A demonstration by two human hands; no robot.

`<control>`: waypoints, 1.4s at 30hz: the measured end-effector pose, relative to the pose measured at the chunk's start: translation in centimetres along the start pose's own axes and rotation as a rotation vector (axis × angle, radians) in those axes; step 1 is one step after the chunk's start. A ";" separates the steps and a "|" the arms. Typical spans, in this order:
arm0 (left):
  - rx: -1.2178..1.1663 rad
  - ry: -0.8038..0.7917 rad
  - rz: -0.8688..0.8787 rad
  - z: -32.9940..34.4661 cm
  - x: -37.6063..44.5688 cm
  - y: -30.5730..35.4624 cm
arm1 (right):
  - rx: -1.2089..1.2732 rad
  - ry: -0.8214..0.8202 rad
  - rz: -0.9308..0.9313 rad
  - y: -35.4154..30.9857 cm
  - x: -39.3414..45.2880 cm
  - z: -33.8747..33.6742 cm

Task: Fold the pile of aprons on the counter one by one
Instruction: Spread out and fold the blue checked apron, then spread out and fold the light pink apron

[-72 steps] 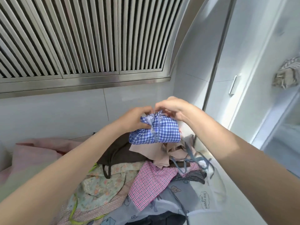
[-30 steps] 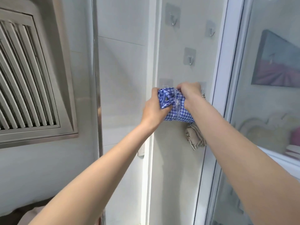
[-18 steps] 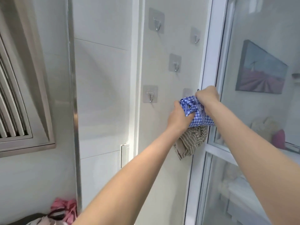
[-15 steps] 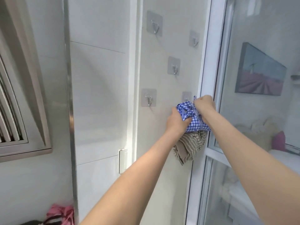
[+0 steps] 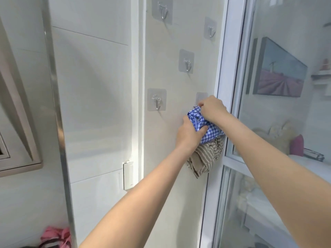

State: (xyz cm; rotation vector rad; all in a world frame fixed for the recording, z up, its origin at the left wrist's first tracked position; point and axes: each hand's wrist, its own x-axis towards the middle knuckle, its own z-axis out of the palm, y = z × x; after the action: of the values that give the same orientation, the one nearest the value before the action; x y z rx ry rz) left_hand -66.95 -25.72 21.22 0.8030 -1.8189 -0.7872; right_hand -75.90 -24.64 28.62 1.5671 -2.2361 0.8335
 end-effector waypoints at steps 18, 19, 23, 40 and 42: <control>-0.006 -0.284 -0.130 -3.3 -2.1 0.7 | 0.199 0.369 -0.052 2.8 -6.7 1.6; 0.027 -0.281 -0.129 -3.5 -2.2 0.3 | 0.168 0.384 -0.050 2.6 -7.2 1.8; 0.160 -0.208 -0.037 -5.8 -5.0 0.9 | 0.124 0.433 -0.172 -1.3 -10.0 2.2; 0.548 -0.287 -0.492 -40.0 -35.4 -19.5 | 0.094 -0.810 -0.638 -32.6 -36.6 20.8; 0.576 -0.305 -0.586 -43.0 -39.1 -21.9 | 0.036 -0.924 -0.652 -34.8 -40.2 23.3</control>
State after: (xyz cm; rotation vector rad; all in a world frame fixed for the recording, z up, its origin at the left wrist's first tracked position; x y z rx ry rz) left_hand -10.47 -14.08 -1.85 1.7206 -2.1441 -0.7774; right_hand -26.73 -16.62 -1.15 2.8564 -1.8799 -0.0855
